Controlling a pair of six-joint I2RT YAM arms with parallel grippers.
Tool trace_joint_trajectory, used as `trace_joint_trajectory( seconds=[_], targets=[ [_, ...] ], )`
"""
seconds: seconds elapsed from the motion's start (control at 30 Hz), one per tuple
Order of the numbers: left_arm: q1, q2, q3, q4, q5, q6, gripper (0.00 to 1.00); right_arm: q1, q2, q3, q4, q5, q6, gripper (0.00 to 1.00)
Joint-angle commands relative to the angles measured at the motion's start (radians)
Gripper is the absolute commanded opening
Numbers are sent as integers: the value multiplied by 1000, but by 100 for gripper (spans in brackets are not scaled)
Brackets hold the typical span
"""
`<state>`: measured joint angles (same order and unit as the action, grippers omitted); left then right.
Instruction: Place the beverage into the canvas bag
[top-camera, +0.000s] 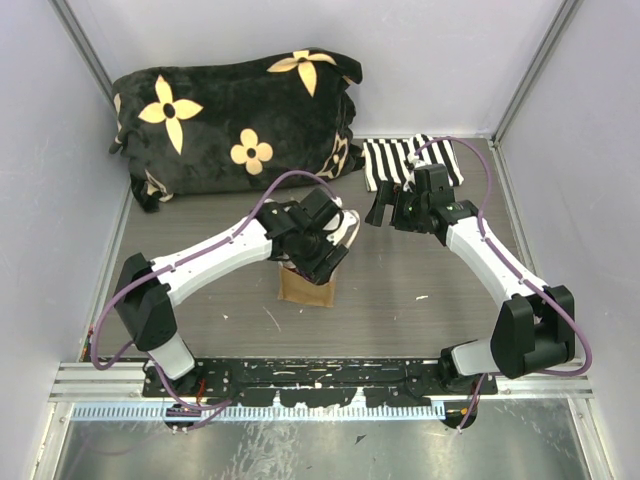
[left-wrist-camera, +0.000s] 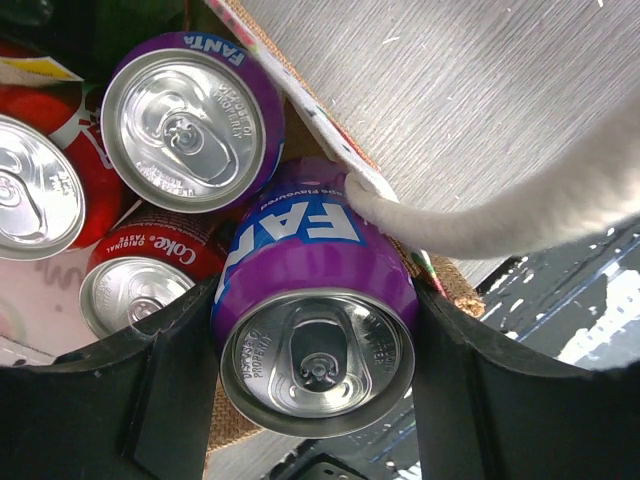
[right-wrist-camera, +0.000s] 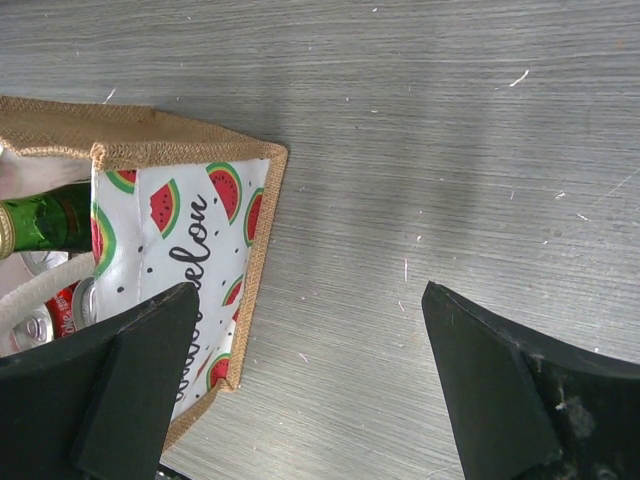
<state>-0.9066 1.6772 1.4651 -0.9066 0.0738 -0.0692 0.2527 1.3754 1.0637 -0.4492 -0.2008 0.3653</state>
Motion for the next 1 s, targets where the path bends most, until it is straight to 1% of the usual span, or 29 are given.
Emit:
trace_joint_trajectory(
  seconds=[0.0, 0.23, 0.6, 0.97],
  targets=[
    [-43, -63, -5, 28, -81, 91, 0, -5, -2, 10, 31, -8, -3, 100],
    [-74, -46, -9, 48, -34, 148, 0, -4, 1, 9, 30, -13, -2, 100],
    [-72, 6, -75, 140, -25, 164, 0, -5, -16, -10, 27, -14, -3, 100],
    [-68, 50, -131, 195, -18, 174, 0, -4, -16, -3, 16, -12, -6, 100]
  ],
)
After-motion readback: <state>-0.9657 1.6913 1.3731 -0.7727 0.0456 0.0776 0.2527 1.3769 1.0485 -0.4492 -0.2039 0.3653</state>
